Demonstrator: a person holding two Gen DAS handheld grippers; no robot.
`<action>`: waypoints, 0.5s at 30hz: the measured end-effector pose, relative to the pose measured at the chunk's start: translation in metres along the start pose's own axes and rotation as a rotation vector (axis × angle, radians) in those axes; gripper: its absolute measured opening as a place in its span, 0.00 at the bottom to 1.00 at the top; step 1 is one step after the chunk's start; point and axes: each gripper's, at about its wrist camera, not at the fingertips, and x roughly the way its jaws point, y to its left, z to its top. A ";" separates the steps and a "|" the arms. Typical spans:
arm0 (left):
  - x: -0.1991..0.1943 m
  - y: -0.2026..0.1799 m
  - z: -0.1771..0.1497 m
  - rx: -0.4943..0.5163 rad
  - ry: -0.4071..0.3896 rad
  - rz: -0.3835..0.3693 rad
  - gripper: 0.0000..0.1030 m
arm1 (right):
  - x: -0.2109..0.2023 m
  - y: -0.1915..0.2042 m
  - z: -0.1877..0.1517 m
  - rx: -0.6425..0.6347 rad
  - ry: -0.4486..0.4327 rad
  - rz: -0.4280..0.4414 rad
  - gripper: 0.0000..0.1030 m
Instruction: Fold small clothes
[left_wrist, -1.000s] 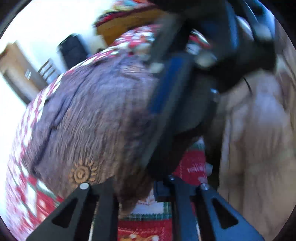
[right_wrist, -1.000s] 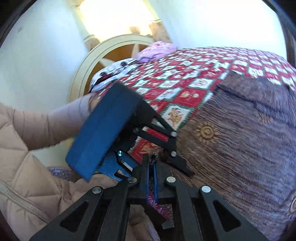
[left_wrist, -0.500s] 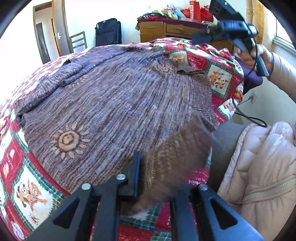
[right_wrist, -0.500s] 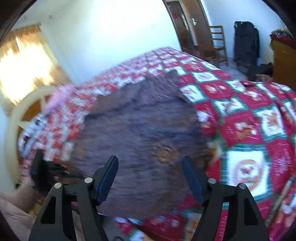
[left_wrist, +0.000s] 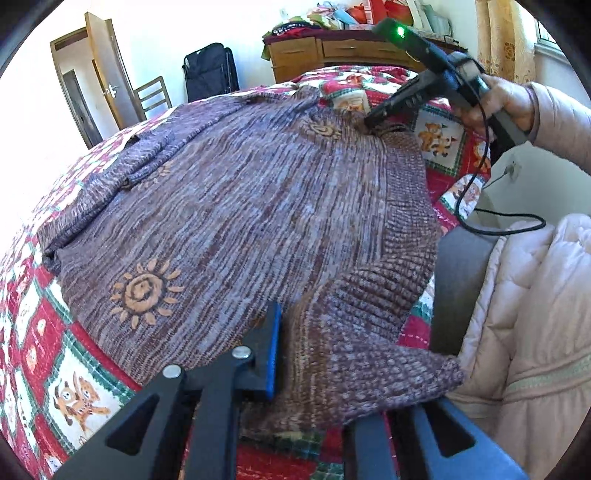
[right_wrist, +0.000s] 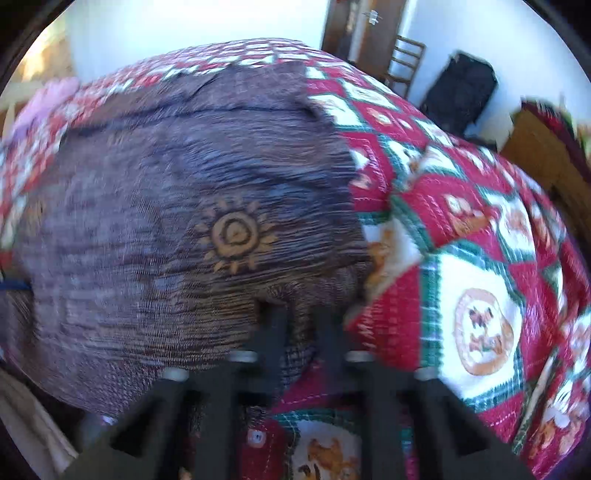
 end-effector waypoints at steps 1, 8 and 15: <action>0.000 -0.001 0.000 0.004 -0.002 0.002 0.11 | -0.003 -0.010 0.000 0.053 -0.007 0.035 0.08; -0.011 -0.015 -0.003 0.000 -0.027 0.013 0.10 | -0.040 -0.052 -0.019 0.427 -0.140 0.308 0.05; -0.043 0.003 0.003 -0.191 -0.164 -0.030 0.08 | -0.076 -0.087 -0.028 0.701 -0.364 0.648 0.05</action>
